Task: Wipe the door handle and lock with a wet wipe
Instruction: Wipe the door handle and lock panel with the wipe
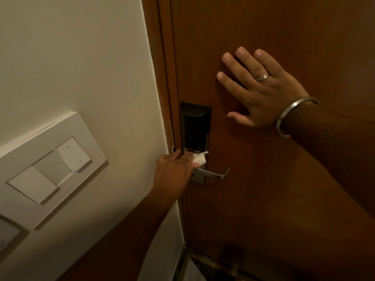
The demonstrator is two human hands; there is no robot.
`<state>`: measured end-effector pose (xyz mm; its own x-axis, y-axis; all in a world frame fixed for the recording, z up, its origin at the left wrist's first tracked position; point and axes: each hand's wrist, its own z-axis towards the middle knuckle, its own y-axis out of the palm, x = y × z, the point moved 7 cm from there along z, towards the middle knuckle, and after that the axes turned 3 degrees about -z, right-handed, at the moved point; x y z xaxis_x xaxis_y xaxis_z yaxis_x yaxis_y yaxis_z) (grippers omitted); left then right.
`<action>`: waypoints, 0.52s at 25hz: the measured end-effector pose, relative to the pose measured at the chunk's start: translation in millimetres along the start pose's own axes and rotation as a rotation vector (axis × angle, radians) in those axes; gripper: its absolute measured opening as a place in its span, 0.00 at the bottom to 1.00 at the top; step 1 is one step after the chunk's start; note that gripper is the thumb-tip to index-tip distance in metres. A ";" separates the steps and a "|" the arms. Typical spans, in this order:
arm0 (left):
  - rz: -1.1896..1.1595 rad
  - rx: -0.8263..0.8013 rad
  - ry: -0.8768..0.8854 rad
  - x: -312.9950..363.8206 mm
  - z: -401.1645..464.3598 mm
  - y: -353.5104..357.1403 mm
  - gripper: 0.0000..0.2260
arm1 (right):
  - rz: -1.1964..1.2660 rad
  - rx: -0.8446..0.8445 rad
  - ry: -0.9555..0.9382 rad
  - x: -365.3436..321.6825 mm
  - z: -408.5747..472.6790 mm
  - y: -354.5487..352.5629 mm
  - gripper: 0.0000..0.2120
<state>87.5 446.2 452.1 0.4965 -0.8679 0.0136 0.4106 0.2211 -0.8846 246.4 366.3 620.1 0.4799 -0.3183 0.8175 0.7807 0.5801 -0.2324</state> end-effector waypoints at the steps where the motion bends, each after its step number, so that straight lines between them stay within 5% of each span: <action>1: -0.029 -0.015 0.021 -0.1 1.2 -0.6 0.14 | -0.001 0.002 0.002 -0.1 0.0 0.1 0.43; 13: -0.324 -0.066 -0.019 -16.1 8.4 1.1 0.13 | -0.007 0.008 0.002 -0.6 -1.2 1.2 0.43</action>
<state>86.4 464.2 454.8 0.3629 -0.8798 0.3070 0.4989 -0.0948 -0.8614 247.6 366.3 618.6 0.4757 -0.3240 0.8178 0.7806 0.5841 -0.2227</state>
